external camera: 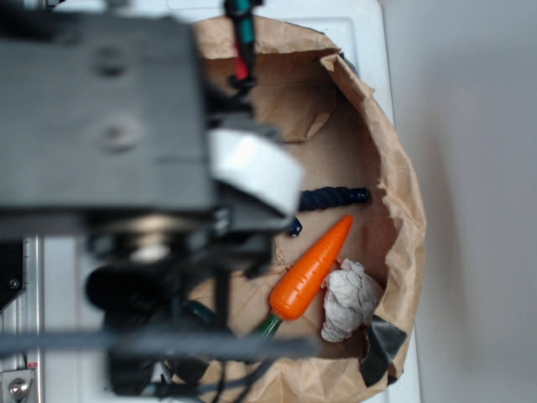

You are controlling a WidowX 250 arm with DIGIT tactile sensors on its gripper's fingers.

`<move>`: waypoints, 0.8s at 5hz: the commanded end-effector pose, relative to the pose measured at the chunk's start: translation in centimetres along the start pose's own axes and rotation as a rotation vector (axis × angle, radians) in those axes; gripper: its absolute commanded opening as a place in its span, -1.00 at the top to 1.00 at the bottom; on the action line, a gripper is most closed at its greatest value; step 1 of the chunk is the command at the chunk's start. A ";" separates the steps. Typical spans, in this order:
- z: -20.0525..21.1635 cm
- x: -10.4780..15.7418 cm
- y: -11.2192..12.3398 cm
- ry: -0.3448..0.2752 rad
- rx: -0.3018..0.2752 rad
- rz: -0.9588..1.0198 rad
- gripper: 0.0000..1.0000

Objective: Grab the blue rope.

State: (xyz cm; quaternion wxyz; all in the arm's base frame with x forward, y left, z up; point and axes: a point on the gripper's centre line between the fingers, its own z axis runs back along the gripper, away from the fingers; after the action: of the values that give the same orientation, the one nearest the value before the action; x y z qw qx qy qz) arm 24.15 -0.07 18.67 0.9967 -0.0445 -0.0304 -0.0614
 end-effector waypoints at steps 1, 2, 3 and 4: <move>0.1 3.4 1.6 -0.089 0.003 -0.267 -1.00; -1.3 2.8 1.2 -0.101 -0.005 -0.499 -1.00; -3.7 2.8 1.9 -0.064 0.019 -0.634 -1.00; -6.1 3.2 4.7 -0.042 0.053 -0.599 -1.00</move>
State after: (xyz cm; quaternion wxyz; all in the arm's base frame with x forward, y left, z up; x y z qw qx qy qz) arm 28.12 3.61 11.07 0.9345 -0.0208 -0.0452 -0.3526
